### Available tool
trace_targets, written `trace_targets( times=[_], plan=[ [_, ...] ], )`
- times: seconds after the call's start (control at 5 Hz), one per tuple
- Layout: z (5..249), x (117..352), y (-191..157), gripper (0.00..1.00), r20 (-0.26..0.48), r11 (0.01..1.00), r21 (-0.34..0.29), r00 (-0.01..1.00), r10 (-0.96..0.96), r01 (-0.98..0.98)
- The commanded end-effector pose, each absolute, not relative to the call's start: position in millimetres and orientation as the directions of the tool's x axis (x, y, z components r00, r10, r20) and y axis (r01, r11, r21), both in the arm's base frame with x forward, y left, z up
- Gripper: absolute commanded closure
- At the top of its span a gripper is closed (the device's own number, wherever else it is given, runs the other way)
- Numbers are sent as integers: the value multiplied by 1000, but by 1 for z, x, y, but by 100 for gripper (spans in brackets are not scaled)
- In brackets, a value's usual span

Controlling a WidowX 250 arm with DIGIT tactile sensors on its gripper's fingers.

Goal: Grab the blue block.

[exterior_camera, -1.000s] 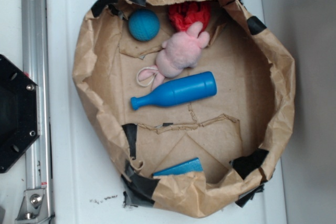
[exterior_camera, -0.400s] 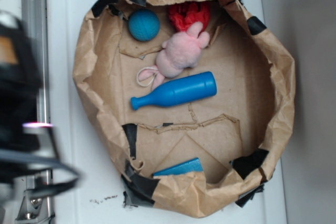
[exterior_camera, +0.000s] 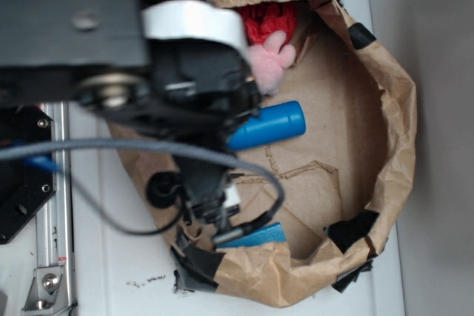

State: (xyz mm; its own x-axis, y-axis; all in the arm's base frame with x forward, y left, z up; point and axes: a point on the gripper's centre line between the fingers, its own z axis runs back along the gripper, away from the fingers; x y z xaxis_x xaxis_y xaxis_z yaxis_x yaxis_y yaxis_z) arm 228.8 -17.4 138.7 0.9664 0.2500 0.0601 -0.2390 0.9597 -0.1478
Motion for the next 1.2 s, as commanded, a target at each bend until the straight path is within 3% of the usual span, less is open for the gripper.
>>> trace_targets(
  times=[0.0, 0.2, 0.4, 0.8, 1.0],
  plan=[
    [97, 240, -18, 0, -52, 917, -243, 949, 312, -315],
    [82, 241, -42, 0, -62, 936, -233, 965, 256, -263],
    [74, 228, -87, 0, -84, 946, -261, 981, 176, -192],
    [56, 240, -113, 0, -89, 930, -327, 985, 144, -166],
    [46, 245, -112, 0, -56, 930, -336, 988, 141, -152]
  ],
)
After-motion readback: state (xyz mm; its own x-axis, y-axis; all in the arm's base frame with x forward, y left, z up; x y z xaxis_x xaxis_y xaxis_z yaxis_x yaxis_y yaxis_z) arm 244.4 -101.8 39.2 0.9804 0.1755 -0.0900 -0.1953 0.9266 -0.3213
